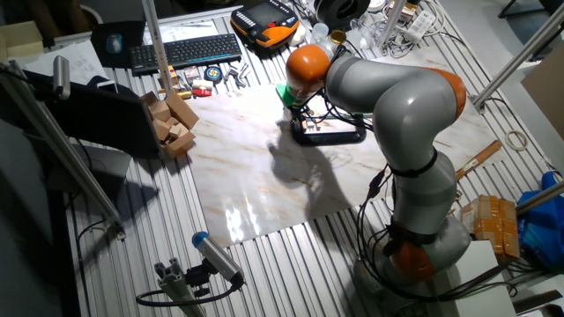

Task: Take out the light bulb by rotating it

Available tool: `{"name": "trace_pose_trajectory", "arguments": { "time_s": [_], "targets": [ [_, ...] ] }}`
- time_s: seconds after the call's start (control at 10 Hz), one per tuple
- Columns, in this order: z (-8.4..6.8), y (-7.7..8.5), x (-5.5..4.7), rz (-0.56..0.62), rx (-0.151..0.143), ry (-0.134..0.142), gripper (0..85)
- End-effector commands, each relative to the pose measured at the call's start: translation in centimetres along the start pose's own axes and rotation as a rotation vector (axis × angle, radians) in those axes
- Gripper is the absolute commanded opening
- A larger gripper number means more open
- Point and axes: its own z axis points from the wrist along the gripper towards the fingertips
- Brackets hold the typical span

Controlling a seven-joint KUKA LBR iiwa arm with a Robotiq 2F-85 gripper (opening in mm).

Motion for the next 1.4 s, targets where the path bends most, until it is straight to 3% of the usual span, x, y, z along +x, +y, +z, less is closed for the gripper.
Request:
{"name": "trace_pose_trajectory", "arguments": {
  "time_s": [0.0, 0.1, 0.2, 0.4, 0.6, 0.7, 1.0, 1.1, 1.2, 1.3],
  "targets": [
    [0.1, 0.0, 0.0, 0.003, 0.0, -0.003, 17.0],
    [0.1, 0.0, 0.0, 0.003, 0.0, -0.003, 34.0],
    [0.1, 0.0, 0.0, 0.008, 0.0, -0.001, 34.0],
    [0.2, 0.0, 0.0, 0.016, -0.004, -0.002, 68.0],
    [0.2, 0.0, 0.0, 0.02, -0.006, -0.004, 68.0],
    [0.2, 0.0, 0.0, 0.025, -0.006, -0.004, 85.0],
    [0.2, 0.0, 0.0, 0.025, -0.011, -0.003, 85.0],
    [0.1, 0.1, -0.1, 0.019, -0.014, -0.004, 68.0],
    [-0.4, 0.3, -0.4, 0.0, -0.014, 0.001, 68.0],
    [-0.8, 0.5, -0.8, -0.024, -0.008, 0.006, 34.0]
  ]
}}
